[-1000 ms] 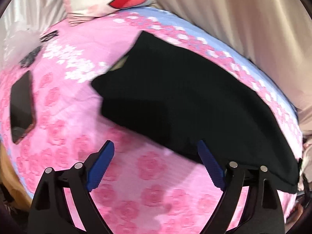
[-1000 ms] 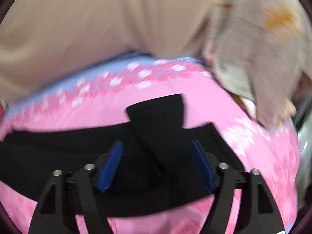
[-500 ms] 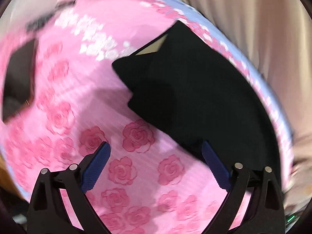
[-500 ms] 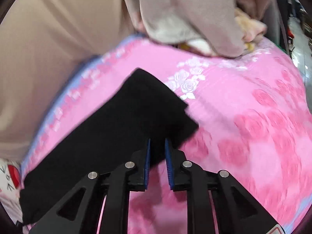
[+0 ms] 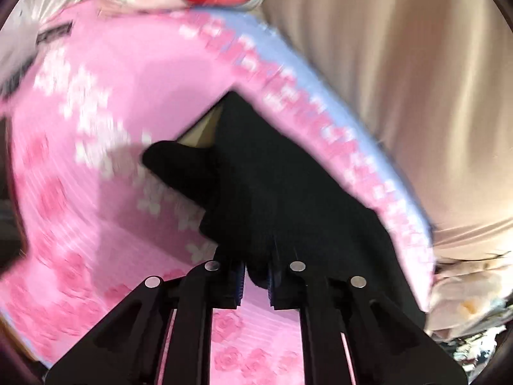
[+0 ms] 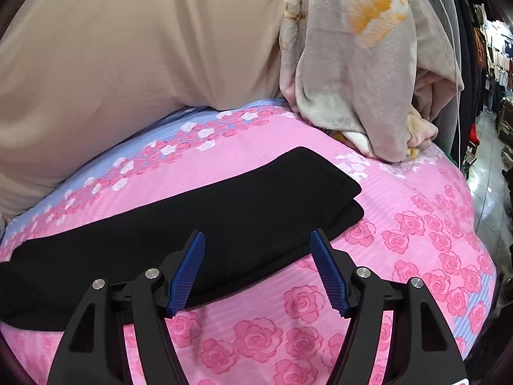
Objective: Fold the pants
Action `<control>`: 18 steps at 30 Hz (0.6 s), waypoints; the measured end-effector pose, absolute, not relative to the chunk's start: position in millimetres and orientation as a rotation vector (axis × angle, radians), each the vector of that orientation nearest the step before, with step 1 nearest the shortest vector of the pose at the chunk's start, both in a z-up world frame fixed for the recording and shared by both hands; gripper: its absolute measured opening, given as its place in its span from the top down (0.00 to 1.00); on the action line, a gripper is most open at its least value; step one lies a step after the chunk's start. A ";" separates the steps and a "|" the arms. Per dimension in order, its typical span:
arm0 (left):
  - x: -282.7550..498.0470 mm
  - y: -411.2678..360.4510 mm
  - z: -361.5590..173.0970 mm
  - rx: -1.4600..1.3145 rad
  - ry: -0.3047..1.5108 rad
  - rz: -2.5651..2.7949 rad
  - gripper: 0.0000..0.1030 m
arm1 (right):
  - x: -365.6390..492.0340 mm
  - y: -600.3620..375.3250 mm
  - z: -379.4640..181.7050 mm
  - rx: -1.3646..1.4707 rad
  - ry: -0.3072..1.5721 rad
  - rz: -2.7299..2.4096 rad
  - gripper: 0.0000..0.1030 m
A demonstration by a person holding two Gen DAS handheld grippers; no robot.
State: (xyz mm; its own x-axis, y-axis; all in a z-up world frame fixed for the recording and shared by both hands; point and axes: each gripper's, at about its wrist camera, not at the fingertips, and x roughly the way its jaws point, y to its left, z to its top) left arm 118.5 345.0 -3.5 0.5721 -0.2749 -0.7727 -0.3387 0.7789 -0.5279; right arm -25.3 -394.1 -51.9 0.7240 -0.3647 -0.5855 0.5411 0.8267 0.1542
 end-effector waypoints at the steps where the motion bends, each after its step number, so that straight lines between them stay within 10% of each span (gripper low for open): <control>1: 117.3 352.2 4.0 -0.679 0.988 0.075 0.90 | -27.5 -391.7 -52.5 0.320 0.567 -0.514 0.35; 8: 125.3 354.1 -47.0 -0.522 1.130 0.277 0.81 | -23.8 -393.3 -72.1 0.342 0.627 -0.524 0.34; 12: 101.5 358.4 -3.8 -0.448 0.972 0.523 0.43 | -26.4 -403.5 -65.0 0.289 0.620 -0.568 0.34; 18: 87.3 308.6 46.5 -0.271 0.793 0.546 0.19 | 3.4 -409.1 -44.0 0.278 0.627 -0.453 0.34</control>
State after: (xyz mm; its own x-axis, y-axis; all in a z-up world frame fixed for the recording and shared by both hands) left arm 87.3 308.6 46.5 0.5737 0.3604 -0.7355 -0.5579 0.8294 -0.0288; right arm 3.4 -409.1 -44.0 0.7173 -0.3211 -0.6183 0.4857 0.8667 0.1134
